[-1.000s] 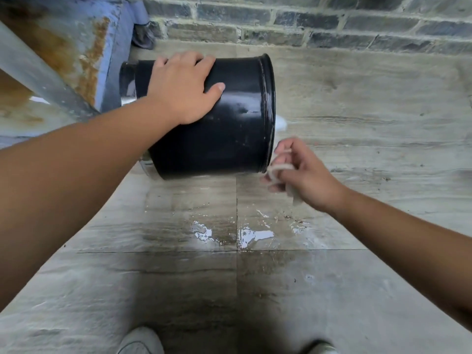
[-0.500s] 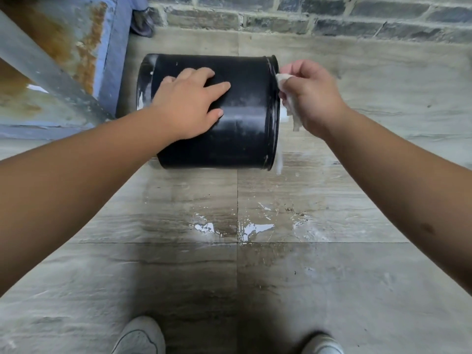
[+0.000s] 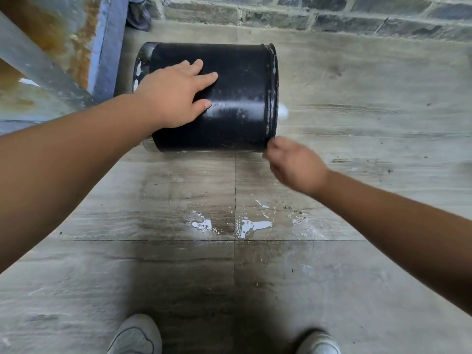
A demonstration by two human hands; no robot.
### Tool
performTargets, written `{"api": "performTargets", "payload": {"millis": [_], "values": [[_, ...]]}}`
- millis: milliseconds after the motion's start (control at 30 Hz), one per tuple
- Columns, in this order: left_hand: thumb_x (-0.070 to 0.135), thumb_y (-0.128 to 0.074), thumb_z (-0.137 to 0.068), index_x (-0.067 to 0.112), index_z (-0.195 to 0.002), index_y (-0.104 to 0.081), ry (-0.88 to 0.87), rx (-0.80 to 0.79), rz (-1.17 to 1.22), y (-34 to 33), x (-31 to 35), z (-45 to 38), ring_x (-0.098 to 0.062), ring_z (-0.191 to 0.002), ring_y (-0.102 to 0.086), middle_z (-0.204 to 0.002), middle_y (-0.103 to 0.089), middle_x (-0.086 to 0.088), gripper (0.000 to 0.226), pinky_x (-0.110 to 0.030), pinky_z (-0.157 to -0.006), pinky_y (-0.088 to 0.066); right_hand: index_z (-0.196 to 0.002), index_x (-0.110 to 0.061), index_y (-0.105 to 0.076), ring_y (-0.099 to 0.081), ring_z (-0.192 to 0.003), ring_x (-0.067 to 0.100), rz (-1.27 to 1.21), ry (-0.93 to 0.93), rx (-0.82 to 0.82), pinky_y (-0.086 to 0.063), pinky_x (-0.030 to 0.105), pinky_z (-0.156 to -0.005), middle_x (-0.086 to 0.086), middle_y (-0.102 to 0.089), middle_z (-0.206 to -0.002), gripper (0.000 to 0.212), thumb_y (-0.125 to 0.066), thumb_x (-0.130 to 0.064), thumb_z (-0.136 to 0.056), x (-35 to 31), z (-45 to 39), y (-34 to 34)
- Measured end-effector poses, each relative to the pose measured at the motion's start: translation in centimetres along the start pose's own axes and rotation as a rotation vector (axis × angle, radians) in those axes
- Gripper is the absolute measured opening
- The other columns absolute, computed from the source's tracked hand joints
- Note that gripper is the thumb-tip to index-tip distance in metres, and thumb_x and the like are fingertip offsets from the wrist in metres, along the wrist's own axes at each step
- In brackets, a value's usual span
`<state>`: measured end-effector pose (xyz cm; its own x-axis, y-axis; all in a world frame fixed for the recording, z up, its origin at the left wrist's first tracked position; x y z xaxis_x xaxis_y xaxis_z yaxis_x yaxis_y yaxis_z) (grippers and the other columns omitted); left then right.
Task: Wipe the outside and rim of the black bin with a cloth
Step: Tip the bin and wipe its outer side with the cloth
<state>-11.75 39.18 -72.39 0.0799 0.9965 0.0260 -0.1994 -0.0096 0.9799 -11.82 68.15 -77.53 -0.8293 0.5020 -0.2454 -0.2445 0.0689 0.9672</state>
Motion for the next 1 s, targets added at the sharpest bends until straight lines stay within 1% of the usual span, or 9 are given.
{"api": "performTargets", "payload": {"millis": [100,167,333,433,500,633,767,900,1000], "values": [[0.05,-0.041,-0.096,0.033,-0.153,-0.018,-0.018,-0.025,0.049,0.3,-0.5,-0.3,-0.027,-0.149,-0.016,-0.164,-0.014,-0.006,0.064,-0.051,-0.113,-0.029,-0.108,-0.006,-0.061,-0.064,-0.088,0.029,0.053,-0.039,-0.43,-0.058,0.039,-0.072,0.012,-0.055,-0.112,0.021,-0.051,-0.001,-0.091,-1.2,4.2,-4.1],[0.047,-0.05,-0.094,0.03,-0.153,-0.021,-0.011,-0.05,0.142,0.3,-1.2,-0.1,-0.025,-0.15,-0.013,-0.164,-0.014,-0.006,0.068,-0.05,-0.117,-0.023,-0.113,-0.009,-0.06,-0.063,-0.092,0.029,-0.059,-0.077,-0.509,-0.057,0.041,-0.076,0.01,-0.054,-0.116,0.025,-0.049,-0.003,-0.09,-1.8,6.1,-5.4],[0.028,-0.071,-0.081,0.02,-0.145,-0.042,0.159,0.155,0.209,-0.6,-4.0,5.4,-0.037,-0.144,-0.023,-0.155,-0.028,-0.019,0.071,-0.054,-0.113,-0.025,-0.121,-0.012,-0.061,-0.062,-0.099,0.026,-0.338,-0.283,-0.365,-0.05,0.031,-0.085,0.009,-0.064,-0.112,0.035,-0.055,-0.008,-0.087,-2.8,6.1,-5.6],[0.023,-0.078,-0.076,0.014,-0.145,-0.034,0.485,0.313,0.485,-1.8,-4.9,9.3,-0.034,-0.138,-0.032,-0.15,-0.032,-0.016,0.083,-0.039,-0.111,-0.028,-0.108,-0.013,-0.065,-0.061,-0.072,0.017,-0.501,-0.445,-0.311,-0.043,0.01,-0.061,-0.001,-0.065,-0.088,0.024,-0.059,-0.008,-0.086,-3.9,5.0,-5.1],[0.024,-0.08,-0.075,0.01,-0.146,-0.028,0.606,0.318,0.699,-2.4,-4.2,9.9,-0.024,-0.136,-0.035,-0.149,-0.035,-0.011,0.089,-0.029,-0.108,-0.029,-0.101,-0.018,-0.066,-0.054,-0.055,0.009,-0.637,-0.567,-0.312,-0.038,0.007,-0.046,-0.008,-0.059,-0.079,0.019,-0.06,-0.008,-0.087,-4.9,4.5,-4.7],[0.031,-0.078,-0.075,0.015,-0.141,-0.036,0.838,0.186,1.046,-2.8,-3.5,8.8,-0.018,-0.113,-0.058,-0.133,-0.054,-0.005,0.08,-0.034,-0.095,-0.046,-0.097,-0.021,-0.069,-0.057,-0.058,0.006,-0.887,-0.616,-0.43,-0.045,0.012,-0.056,-0.008,-0.064,-0.084,0.016,-0.06,-0.011,-0.089,-7.7,3.8,-4.1],[0.017,-0.072,-0.081,0.019,-0.087,-0.061,0.83,0.078,1.369,-2.1,-3.7,7.9,-0.008,-0.051,-0.065,-0.068,-0.07,0.004,0.012,-0.034,-0.069,-0.043,-0.091,-0.018,-0.067,-0.058,-0.048,0.016,-1.217,-0.63,-0.539,-0.048,0.024,-0.053,0.004,-0.066,-0.06,0.019,-0.056,-0.003,-0.089,-10.2,4.4,-3.4],[0.002,-0.067,-0.083,0.018,-0.078,-0.059,0.821,0.072,1.43,-1.0,-3.4,6.8,-0.023,-0.065,-0.067,-0.074,-0.07,-0.006,0.018,-0.042,-0.069,-0.055,-0.087,-0.008,-0.064,-0.055,-0.048,0.025,-1.463,-0.712,-0.482,-0.046,0.026,-0.048,0.011,-0.062,-0.056,0.015,-0.059,0.006,-0.084,-10.4,5.3,-3.0],[0.003,-0.068,-0.083,0.014,-0.078,-0.058,0.791,0.083,1.424,0.3,-2.9,6.0,-0.017,-0.051,-0.057,-0.067,-0.06,-0.007,0.016,-0.027,-0.046,-0.052,-0.083,-0.006,-0.064,-0.051,-0.059,0.03,-1.548,-0.772,-0.386,-0.04,0.03,-0.05,0.016,-0.059,-0.059,0.015,-0.061,0.008,-0.079,-9.1,5.5,-2.5]]}}
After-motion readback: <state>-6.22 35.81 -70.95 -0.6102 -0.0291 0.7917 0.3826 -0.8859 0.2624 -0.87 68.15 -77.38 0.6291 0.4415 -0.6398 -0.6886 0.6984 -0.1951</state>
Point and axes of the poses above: each hand's wrist, its own z-axis away from the middle knuckle, its own y-axis out of the back of the hand, x = y × z, the point moved 1 cm from there along -z, towards the middle knuckle
